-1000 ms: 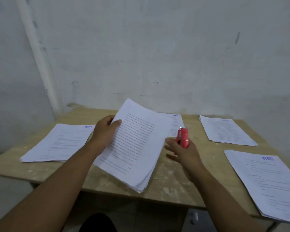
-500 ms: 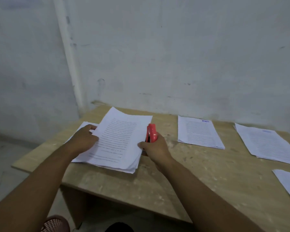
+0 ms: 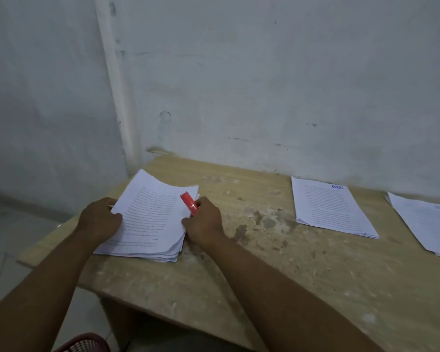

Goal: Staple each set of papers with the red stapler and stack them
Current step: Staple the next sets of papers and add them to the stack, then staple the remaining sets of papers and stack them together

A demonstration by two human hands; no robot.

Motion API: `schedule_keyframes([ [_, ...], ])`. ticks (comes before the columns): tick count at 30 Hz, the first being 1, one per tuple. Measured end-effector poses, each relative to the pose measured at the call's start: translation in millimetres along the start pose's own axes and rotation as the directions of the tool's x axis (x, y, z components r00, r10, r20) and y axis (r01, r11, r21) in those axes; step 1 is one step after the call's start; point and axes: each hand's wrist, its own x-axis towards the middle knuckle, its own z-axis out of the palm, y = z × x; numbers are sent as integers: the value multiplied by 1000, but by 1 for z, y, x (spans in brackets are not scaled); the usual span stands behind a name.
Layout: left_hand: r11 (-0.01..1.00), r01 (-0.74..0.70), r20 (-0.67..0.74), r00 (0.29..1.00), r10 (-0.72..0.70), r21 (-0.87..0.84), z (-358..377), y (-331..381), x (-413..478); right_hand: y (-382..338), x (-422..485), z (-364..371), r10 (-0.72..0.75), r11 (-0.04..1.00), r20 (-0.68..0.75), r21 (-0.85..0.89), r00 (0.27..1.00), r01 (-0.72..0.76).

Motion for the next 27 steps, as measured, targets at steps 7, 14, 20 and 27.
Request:
schedule_keyframes([
  [7, 997, -3, 18, 1000, 2, 78, 10, -9, 12, 2, -3, 4, -6, 998, 26, -68, 1000, 8],
  [14, 1000, 11, -41, 999, -11, 12, 13, -6, 15, -2, -7, -11, 20, 999, 119, -33, 993, -16],
  [20, 987, -95, -192, 974, 118, 129, 23, 39, -23, 18, -29, -67, 152, 982, 60, 108, 987, -157],
  [27, 898, -439, -158, 887, 434, -1, 63, 144, -87, 93, -72, -166, 62, 991, -122, -112, 991, -76],
])
